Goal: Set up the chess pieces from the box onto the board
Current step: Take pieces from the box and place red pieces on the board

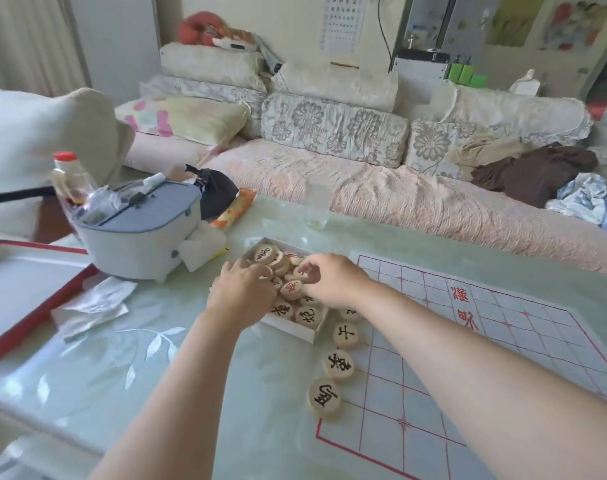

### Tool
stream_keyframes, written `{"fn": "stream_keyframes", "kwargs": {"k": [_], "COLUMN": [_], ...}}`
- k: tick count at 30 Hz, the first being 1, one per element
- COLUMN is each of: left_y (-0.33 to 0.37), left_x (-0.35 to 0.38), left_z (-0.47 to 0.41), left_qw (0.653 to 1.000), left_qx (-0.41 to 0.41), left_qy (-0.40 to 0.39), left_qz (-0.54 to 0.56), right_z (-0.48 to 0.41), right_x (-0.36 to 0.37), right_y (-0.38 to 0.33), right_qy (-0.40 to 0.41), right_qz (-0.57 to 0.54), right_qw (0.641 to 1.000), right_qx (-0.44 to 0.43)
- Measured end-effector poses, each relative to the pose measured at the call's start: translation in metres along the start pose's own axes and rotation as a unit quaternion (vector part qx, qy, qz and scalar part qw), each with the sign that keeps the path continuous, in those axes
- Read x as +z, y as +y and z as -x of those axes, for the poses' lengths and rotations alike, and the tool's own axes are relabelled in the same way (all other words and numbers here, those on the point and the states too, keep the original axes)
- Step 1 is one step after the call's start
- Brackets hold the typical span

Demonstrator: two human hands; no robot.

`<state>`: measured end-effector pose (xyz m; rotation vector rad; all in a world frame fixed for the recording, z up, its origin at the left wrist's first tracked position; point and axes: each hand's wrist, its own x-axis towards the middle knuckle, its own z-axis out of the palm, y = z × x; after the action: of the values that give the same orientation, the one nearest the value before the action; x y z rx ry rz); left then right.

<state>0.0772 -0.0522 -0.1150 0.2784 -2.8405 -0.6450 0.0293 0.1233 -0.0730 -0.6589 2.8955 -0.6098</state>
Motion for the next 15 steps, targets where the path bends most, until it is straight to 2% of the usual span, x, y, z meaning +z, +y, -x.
{"fn": "stream_keyframes", "kwargs": {"k": [4, 12, 15], "left_y": [-0.005, 0.004, 0.008], "left_x": [0.004, 0.007, 0.005], "left_z": [-0.001, 0.002, 0.005], "left_qw": [1.000, 0.999, 0.998], "left_qx": [0.004, 0.006, 0.023], "left_qy": [-0.013, -0.028, -0.022], "left_qz": [-0.021, -0.041, -0.045], "right_z": [-0.014, -0.019, -0.017], "right_x": [0.018, 0.025, 0.027], "right_y": [-0.014, -0.017, -0.009], "right_qy": [-0.003, -0.030, -0.030], "right_qz": [0.120, 0.177, 0.154], "right_qw": [0.993, 0.984, 0.988], "right_qx": [-0.007, -0.001, 0.002]}}
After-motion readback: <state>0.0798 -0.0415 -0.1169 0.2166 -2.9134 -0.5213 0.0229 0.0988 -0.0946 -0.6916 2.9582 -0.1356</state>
